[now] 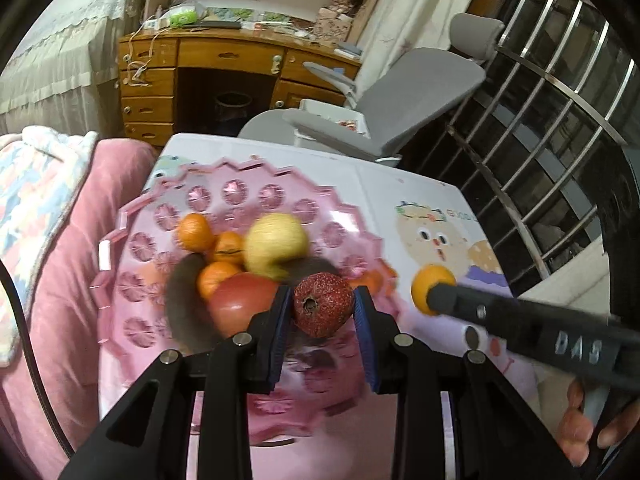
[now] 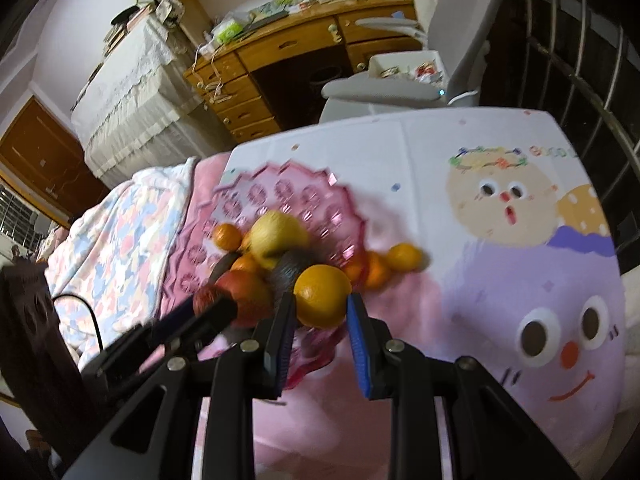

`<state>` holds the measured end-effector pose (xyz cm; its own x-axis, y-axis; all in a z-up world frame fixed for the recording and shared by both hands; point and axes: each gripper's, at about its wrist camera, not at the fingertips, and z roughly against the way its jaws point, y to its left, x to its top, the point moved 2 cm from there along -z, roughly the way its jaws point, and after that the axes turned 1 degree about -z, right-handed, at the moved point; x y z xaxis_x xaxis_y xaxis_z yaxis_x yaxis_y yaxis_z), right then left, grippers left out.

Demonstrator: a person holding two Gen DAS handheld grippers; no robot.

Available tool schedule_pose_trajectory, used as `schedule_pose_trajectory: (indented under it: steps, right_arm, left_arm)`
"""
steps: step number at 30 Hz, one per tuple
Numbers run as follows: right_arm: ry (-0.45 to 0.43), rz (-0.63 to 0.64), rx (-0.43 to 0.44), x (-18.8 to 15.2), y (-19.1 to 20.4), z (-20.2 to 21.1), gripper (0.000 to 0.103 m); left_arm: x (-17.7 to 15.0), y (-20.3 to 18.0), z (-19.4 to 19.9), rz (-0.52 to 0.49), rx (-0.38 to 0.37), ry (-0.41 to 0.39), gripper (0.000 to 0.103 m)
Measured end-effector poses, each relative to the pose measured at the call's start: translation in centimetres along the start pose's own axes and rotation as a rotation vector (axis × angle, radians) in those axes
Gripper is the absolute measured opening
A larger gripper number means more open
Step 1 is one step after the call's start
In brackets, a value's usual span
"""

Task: Organize fruits
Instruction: 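Carry the red fruit and small orange into the bowl and open both tools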

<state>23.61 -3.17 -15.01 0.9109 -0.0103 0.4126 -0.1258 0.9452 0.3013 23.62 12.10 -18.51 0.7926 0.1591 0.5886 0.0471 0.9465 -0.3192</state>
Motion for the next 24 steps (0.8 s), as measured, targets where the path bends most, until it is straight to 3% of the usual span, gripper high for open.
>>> schedule_pose_trajectory:
  steps: [11, 19, 20, 22, 24]
  right_arm:
    - [0.103, 0.053, -0.011, -3.3, 5.0, -4.4, 0.026]
    - [0.106, 0.066, 0.000, -4.2, 6.3, -5.5, 0.028]
    - [0.095, 0.068, 0.002, -4.3, 6.5, -5.4, 0.028]
    - [0.082, 0.064, 0.011, -4.3, 6.5, -5.2, 0.028]
    - [0.075, 0.060, 0.020, -4.2, 6.4, -5.0, 0.028]
  left_arm:
    - [-0.4, 6.4, -0.5, 0.036, 0.091, 0.033, 0.030]
    - [-0.9, 8.4, -0.9, 0.048, 0.135, 0.064, 0.030]
    - [-1.0, 8.5, -0.9, 0.055, 0.140, 0.070, 0.032]
    - [-1.1, 8.5, -0.8, 0.059, 0.145, 0.075, 0.049]
    - [-1.2, 8.3, -0.5, 0.060, 0.151, 0.067, 0.056]
